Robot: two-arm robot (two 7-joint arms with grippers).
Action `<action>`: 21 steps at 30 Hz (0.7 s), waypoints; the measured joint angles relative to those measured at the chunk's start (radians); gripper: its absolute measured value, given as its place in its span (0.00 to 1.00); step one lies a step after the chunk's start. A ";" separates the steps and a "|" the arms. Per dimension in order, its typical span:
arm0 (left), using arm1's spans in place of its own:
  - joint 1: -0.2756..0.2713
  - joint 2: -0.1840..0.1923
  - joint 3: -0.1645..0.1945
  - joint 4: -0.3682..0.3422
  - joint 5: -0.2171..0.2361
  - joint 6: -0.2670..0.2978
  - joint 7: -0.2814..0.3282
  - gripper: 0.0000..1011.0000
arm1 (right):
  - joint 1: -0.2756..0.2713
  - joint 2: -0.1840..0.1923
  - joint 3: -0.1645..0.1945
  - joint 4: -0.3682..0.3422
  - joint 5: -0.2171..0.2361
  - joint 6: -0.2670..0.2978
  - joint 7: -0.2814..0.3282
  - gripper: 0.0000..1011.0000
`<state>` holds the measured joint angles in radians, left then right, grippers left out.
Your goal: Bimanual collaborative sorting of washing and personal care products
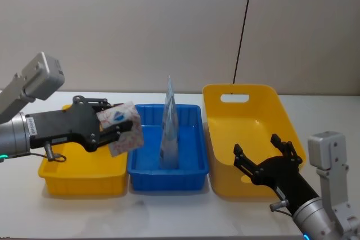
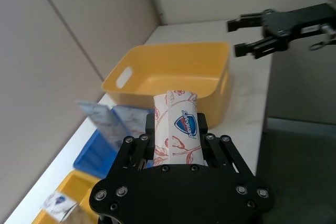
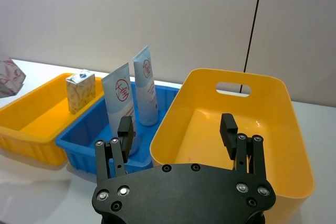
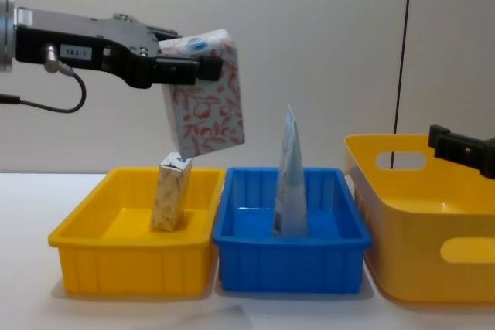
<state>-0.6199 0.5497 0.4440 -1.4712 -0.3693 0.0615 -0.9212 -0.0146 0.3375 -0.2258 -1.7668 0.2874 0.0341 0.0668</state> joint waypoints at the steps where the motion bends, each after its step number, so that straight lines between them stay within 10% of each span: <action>1: -0.002 0.001 0.002 -0.001 -0.004 -0.003 -0.009 0.37 | 0.000 0.000 0.000 0.000 0.000 0.000 0.000 0.99; 21: -0.065 -0.032 0.093 0.025 -0.070 -0.025 -0.195 0.37 | 0.000 0.000 0.000 0.000 0.000 0.000 0.000 0.99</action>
<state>-0.6848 0.5182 0.5369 -1.4464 -0.4393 0.0368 -1.1162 -0.0146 0.3375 -0.2258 -1.7668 0.2874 0.0341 0.0667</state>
